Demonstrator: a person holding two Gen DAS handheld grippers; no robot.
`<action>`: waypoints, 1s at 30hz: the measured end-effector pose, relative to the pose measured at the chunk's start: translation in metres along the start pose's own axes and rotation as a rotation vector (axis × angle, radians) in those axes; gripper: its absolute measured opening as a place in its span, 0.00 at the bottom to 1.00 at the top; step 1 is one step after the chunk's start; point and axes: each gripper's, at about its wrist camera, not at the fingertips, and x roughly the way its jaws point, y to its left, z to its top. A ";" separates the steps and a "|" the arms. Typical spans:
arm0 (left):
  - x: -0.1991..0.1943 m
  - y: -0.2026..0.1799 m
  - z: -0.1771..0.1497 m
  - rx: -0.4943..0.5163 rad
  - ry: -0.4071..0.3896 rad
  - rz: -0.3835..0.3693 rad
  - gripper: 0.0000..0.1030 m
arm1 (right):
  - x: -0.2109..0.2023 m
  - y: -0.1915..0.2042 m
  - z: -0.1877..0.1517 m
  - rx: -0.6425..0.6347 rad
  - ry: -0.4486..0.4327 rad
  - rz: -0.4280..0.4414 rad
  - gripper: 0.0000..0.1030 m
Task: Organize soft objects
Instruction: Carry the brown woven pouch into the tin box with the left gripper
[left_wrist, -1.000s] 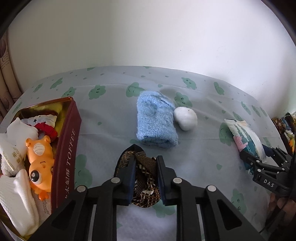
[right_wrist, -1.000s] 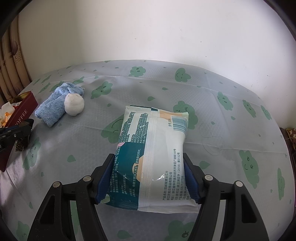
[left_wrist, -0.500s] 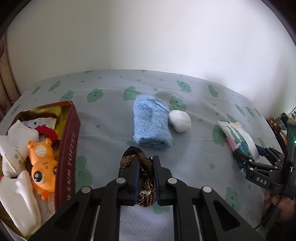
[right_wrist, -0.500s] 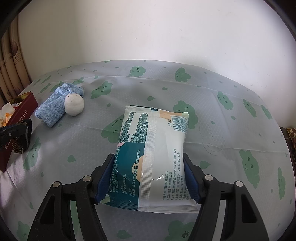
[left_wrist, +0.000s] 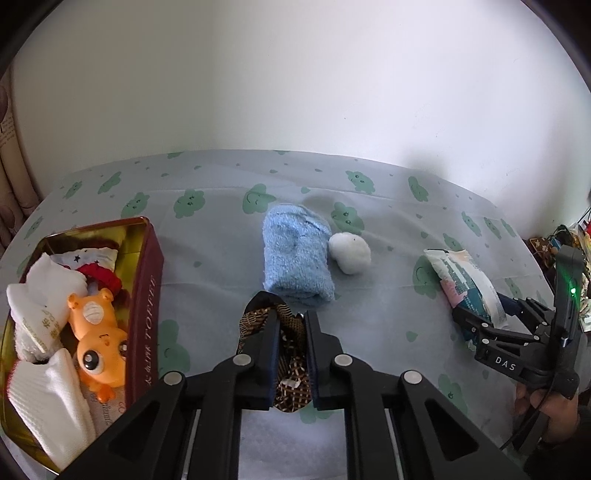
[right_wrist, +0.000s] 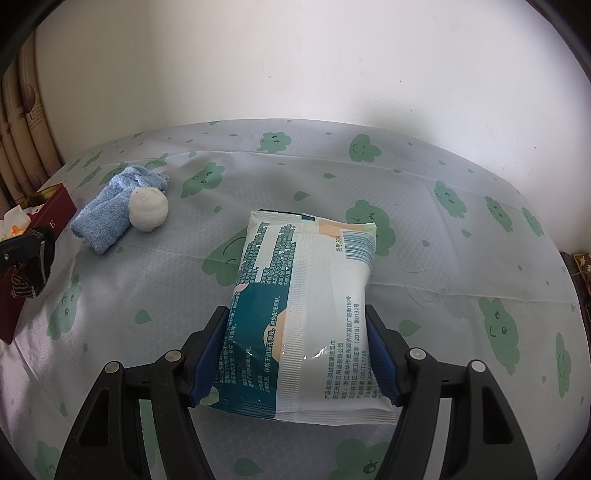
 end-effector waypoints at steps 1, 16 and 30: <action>-0.002 0.001 0.001 -0.002 -0.001 0.004 0.12 | 0.000 0.000 0.000 0.000 0.000 0.000 0.65; -0.043 0.041 0.014 -0.041 -0.045 0.082 0.12 | 0.001 -0.001 0.000 0.001 0.001 0.001 0.65; -0.068 0.111 0.025 -0.127 -0.073 0.204 0.12 | 0.001 0.000 0.000 0.002 0.003 0.001 0.66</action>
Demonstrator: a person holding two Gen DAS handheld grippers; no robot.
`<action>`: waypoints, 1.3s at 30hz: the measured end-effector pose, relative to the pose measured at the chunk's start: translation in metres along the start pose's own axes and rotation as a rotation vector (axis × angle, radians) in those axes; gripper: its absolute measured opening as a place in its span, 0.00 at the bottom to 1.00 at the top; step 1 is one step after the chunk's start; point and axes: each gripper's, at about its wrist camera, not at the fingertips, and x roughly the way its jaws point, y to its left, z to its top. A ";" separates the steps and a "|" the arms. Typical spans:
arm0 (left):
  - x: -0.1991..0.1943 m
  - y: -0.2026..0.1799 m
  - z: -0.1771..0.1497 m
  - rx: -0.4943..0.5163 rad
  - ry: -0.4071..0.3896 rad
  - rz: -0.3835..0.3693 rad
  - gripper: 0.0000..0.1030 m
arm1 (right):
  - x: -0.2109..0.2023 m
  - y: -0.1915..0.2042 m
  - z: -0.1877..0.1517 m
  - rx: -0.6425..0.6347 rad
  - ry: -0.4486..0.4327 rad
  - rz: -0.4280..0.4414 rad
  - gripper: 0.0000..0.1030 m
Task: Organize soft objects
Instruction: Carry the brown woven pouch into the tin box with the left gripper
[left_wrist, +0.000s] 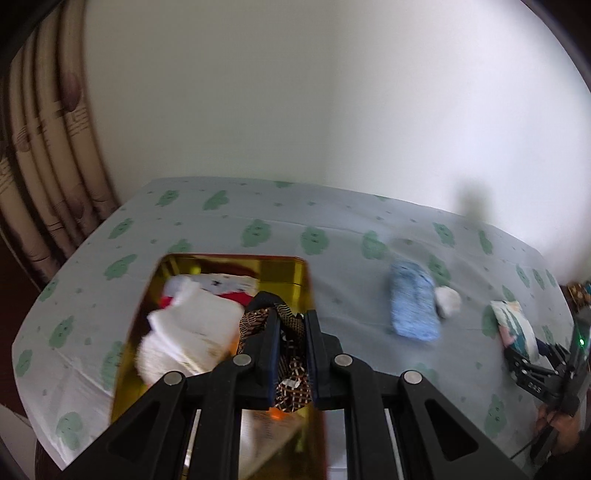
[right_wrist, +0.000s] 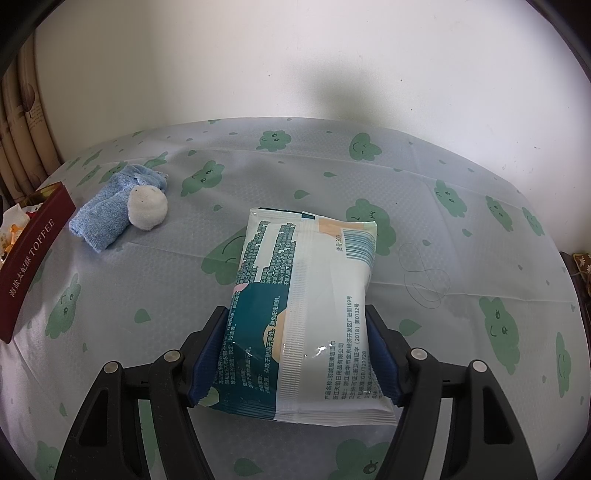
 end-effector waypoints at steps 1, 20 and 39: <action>0.001 0.006 0.003 -0.008 0.001 0.008 0.12 | 0.000 0.000 0.000 0.000 0.001 0.000 0.66; 0.040 0.037 0.045 -0.042 0.045 0.048 0.12 | 0.001 0.000 -0.001 0.006 0.010 0.003 0.67; 0.080 0.029 0.034 -0.028 0.146 0.071 0.27 | 0.003 -0.001 -0.001 0.006 0.011 0.004 0.67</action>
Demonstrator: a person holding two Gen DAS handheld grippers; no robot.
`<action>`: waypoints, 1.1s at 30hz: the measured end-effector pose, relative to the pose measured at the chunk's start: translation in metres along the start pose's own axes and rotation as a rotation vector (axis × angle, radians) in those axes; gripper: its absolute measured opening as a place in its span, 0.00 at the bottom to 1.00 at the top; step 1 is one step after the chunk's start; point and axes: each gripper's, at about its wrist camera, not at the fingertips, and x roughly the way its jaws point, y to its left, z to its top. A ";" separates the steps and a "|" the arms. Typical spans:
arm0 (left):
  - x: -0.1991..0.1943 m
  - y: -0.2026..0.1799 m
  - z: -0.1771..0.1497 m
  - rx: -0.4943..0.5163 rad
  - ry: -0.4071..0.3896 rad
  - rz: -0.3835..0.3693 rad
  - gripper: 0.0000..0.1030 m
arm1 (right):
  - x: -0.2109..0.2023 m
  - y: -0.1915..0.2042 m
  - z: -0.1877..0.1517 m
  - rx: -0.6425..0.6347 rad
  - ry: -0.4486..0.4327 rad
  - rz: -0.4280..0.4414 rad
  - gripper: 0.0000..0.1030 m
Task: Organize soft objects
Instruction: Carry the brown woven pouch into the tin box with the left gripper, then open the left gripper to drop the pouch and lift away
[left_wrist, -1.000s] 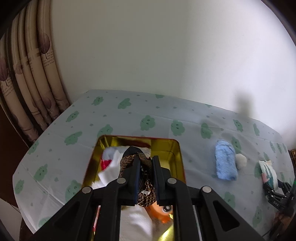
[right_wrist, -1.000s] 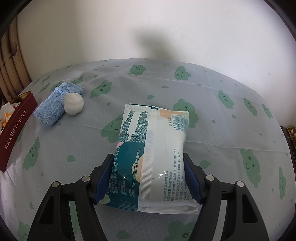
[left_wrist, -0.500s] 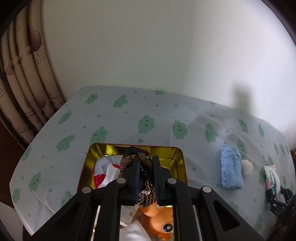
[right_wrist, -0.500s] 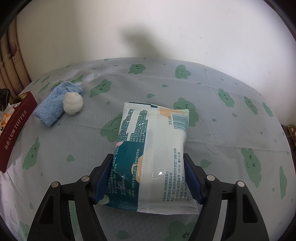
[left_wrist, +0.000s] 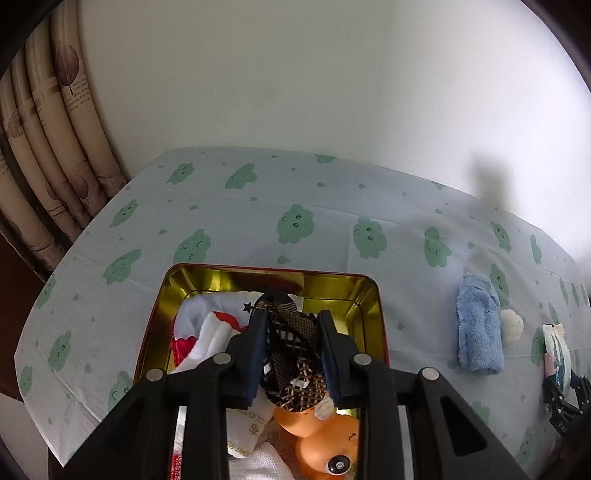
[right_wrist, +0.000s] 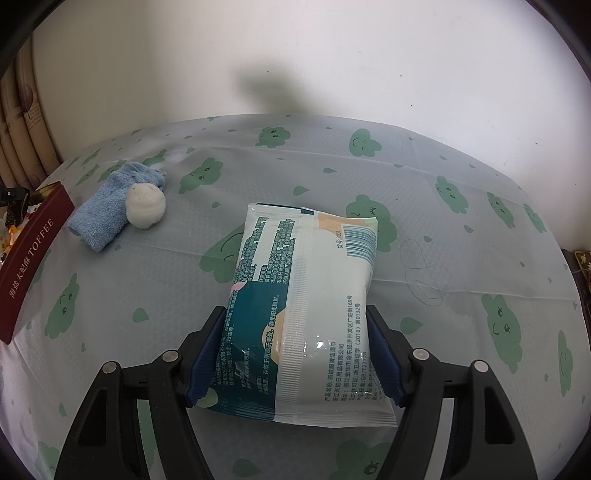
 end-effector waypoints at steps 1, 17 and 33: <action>0.000 -0.002 -0.001 0.008 0.002 0.000 0.29 | 0.000 0.001 -0.001 0.000 0.000 0.000 0.67; -0.018 -0.022 -0.014 0.112 -0.045 0.038 0.43 | 0.001 0.000 0.000 -0.009 0.004 -0.009 0.68; -0.060 -0.018 -0.056 0.111 -0.097 0.070 0.43 | 0.003 0.004 0.002 -0.030 0.014 -0.036 0.67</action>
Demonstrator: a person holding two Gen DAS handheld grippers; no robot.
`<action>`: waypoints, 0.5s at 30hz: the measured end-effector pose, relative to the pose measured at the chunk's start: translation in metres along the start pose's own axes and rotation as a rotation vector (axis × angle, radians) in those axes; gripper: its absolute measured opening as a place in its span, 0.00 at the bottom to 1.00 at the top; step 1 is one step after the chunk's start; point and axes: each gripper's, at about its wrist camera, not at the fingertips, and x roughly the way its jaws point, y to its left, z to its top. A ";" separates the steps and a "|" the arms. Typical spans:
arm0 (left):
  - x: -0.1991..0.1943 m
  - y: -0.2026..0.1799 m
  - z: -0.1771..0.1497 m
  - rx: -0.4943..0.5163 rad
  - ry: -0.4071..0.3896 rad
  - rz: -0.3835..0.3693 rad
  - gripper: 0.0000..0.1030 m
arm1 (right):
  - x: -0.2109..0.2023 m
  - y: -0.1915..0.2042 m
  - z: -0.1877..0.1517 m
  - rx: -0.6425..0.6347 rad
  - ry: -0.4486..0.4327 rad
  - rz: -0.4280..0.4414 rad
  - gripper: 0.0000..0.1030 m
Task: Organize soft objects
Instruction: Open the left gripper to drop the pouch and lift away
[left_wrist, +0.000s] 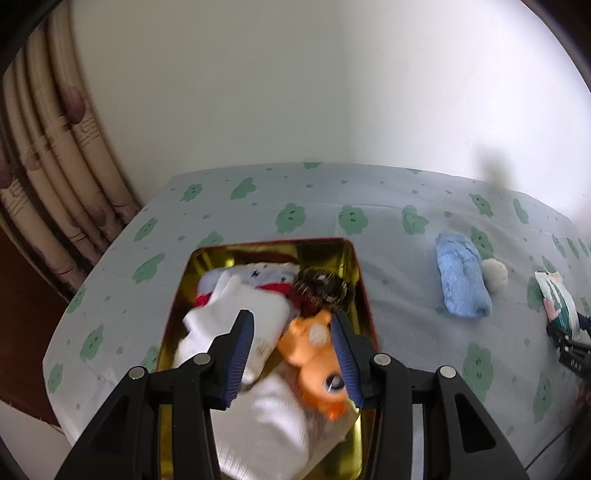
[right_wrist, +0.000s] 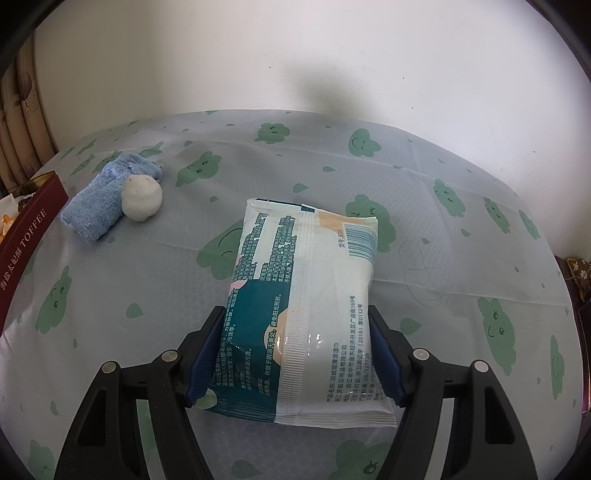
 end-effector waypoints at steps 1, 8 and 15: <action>-0.006 0.004 -0.006 -0.010 -0.007 0.013 0.43 | 0.000 0.000 0.000 -0.001 0.000 -0.001 0.67; -0.031 0.039 -0.041 -0.124 -0.041 0.054 0.43 | 0.001 0.000 0.001 -0.002 0.001 -0.001 0.67; -0.041 0.069 -0.059 -0.213 -0.087 0.106 0.43 | -0.003 0.002 0.001 -0.015 -0.014 -0.015 0.62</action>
